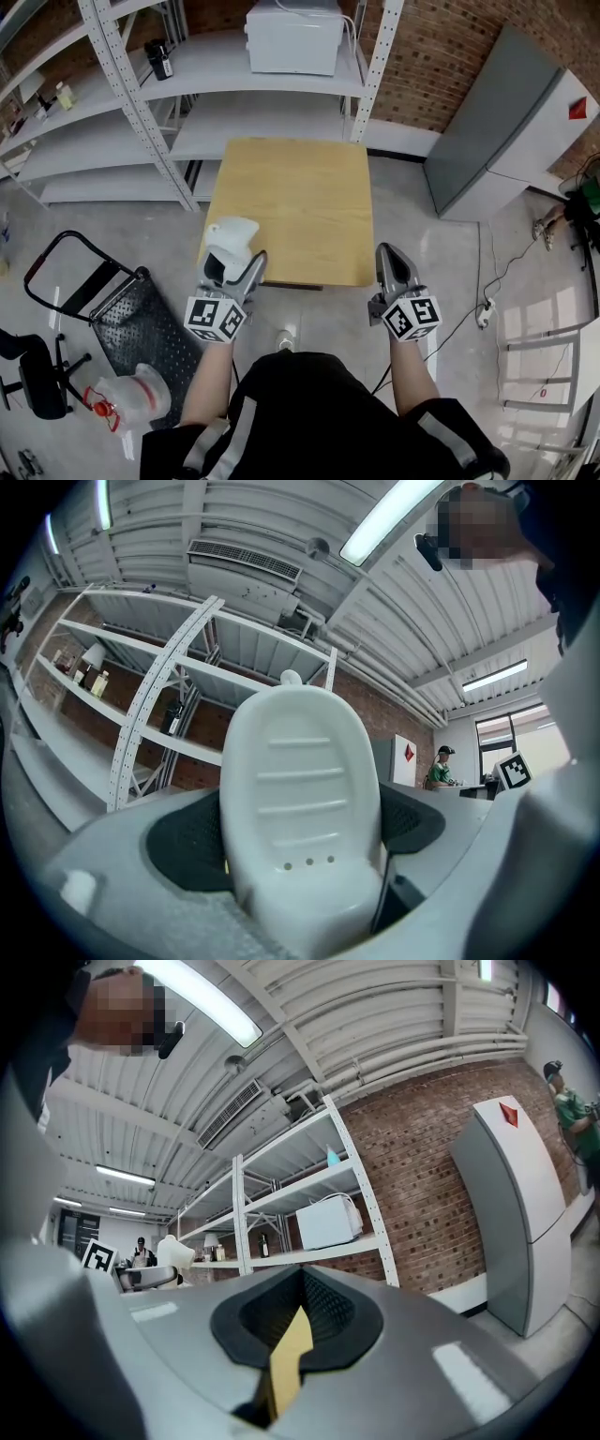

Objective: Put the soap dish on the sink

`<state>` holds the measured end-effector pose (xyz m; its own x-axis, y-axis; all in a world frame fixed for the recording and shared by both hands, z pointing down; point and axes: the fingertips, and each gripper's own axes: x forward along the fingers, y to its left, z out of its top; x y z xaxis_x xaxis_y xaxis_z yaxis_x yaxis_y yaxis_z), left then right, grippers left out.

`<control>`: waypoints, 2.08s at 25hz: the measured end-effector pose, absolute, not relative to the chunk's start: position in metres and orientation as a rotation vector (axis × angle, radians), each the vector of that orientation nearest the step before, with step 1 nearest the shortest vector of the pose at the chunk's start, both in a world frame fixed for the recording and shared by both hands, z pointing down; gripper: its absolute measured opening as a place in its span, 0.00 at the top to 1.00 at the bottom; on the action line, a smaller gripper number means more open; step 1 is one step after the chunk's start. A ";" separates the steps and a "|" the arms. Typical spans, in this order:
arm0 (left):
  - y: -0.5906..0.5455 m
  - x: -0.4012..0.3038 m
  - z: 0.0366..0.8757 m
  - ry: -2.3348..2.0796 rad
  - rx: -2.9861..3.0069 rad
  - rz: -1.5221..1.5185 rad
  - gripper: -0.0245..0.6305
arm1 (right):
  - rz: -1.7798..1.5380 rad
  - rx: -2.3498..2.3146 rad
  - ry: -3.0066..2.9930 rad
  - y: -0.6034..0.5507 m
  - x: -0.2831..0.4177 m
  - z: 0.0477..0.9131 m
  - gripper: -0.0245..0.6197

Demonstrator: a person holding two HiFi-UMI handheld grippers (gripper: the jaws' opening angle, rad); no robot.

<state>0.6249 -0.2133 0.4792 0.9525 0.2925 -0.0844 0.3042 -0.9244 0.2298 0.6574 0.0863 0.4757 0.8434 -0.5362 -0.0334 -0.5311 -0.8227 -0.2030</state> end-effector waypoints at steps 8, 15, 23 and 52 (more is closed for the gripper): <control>-0.244 0.670 0.494 0.489 2.858 0.003 0.27 | -0.047 -2.820 0.743 0.061 0.697 0.480 0.95; -0.245 0.685 0.507 0.507 2.816 0.043 0.27 | -0.094 -2.847 0.709 0.062 0.702 0.486 0.95; -0.236 0.711 0.533 0.480 2.819 0.149 0.27 | -0.141 -2.844 0.719 0.064 0.727 0.496 0.95; -0.211 0.757 0.744 0.261 2.728 1.194 0.27 | -0.882 -2.714 0.658 0.076 0.785 0.694 0.95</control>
